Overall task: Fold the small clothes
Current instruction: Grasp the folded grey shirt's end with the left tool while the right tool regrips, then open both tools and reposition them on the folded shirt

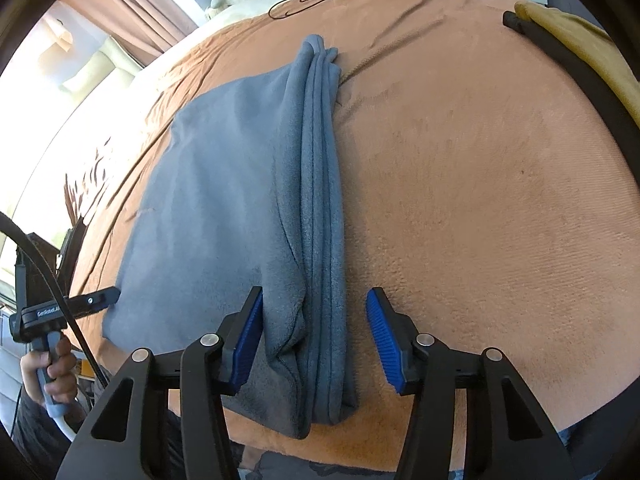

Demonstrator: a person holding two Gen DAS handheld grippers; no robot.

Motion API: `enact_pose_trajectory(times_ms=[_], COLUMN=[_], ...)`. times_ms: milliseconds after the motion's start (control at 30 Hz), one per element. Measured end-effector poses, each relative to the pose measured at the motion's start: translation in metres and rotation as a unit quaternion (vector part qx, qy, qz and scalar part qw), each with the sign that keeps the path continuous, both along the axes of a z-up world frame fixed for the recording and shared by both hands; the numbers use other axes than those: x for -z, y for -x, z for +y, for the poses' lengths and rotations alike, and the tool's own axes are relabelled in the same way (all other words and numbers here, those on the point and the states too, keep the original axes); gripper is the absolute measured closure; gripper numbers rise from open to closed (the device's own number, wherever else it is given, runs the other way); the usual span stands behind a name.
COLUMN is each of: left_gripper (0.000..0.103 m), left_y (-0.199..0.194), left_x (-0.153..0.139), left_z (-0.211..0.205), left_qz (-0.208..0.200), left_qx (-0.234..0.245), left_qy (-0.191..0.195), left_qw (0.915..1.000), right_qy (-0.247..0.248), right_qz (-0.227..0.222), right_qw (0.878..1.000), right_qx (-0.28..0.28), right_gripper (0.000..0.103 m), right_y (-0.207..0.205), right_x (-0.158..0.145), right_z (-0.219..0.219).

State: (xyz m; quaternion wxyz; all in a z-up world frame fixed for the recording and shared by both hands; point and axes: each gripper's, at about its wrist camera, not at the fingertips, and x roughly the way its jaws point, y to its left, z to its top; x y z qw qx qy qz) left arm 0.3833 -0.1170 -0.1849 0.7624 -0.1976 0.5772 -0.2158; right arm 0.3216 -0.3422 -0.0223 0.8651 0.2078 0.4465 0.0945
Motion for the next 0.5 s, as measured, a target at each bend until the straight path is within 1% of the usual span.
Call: enact_pose_trajectory(times_ms=[100, 167, 200, 233, 267, 300, 333, 367, 433, 500], left_gripper=[0.061, 0.061, 0.063, 0.066, 0.068, 0.073, 0.081, 0.084, 0.090, 0.092], left_y=[0.011, 0.012, 0.013, 0.012, 0.012, 0.011, 0.011, 0.011, 0.013, 0.015], left_x=[0.004, 0.009, 0.011, 0.012, 0.012, 0.013, 0.013, 0.013, 0.009, 0.002], left_z=[0.001, 0.002, 0.001, 0.001, 0.001, 0.002, 0.004, 0.004, 0.003, 0.005], left_qz=[0.006, 0.019, 0.019, 0.018, 0.020, 0.025, 0.030, 0.031, 0.024, 0.014], left_qx=[-0.002, -0.009, -0.015, -0.018, -0.022, -0.031, -0.037, -0.038, -0.035, -0.030], left_qy=[0.023, 0.044, 0.046, 0.047, 0.049, 0.053, 0.055, 0.057, 0.054, 0.054], left_qw=[0.9997, 0.9988, 0.9987, 0.9986, 0.9984, 0.9978, 0.9973, 0.9971, 0.9976, 0.9980], right_qy=[-0.009, -0.020, -0.026, -0.036, -0.047, -0.056, -0.055, -0.053, -0.055, -0.059], right_qz=[0.007, 0.009, 0.010, 0.012, 0.012, 0.014, 0.013, 0.012, 0.009, 0.006], right_qw=[1.000, 1.000, 1.000, 0.999, 0.999, 0.998, 0.998, 0.999, 0.998, 0.998], right_qx=[0.001, 0.005, 0.007, 0.009, 0.009, 0.006, 0.008, 0.008, 0.007, 0.009], right_gripper=[0.054, 0.055, 0.056, 0.061, 0.071, 0.076, 0.081, 0.084, 0.089, 0.090], right_y=[0.001, 0.003, 0.004, 0.004, 0.005, 0.005, 0.006, 0.006, 0.008, 0.011], right_x=[0.001, 0.002, 0.004, 0.005, 0.006, 0.007, 0.007, 0.006, 0.004, 0.003], right_z=[0.000, -0.001, -0.002, -0.002, -0.002, -0.001, 0.001, 0.003, 0.005, 0.005])
